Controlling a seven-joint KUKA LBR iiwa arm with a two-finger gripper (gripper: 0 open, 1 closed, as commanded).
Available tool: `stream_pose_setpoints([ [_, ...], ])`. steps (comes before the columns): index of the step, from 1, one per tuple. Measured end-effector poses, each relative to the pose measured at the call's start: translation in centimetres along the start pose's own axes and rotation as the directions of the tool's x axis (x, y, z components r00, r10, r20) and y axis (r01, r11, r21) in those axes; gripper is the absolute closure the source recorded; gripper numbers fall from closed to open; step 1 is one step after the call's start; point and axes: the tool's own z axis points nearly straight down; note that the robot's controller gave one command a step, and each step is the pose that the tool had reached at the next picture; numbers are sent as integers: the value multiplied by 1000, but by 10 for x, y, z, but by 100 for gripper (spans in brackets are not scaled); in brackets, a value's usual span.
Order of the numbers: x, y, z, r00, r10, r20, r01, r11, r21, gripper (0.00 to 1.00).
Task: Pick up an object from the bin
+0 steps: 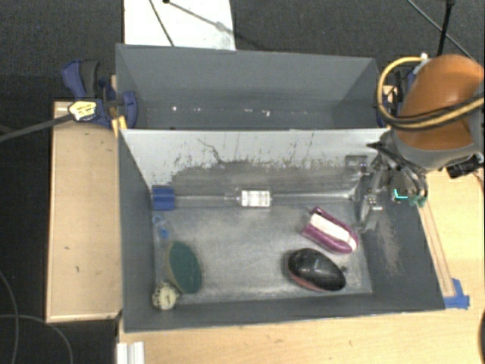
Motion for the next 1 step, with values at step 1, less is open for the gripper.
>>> stream_pose_setpoints([
  [1, 36, 34, 40, 971, 237, 3, -237, 971, -2, 0],
])
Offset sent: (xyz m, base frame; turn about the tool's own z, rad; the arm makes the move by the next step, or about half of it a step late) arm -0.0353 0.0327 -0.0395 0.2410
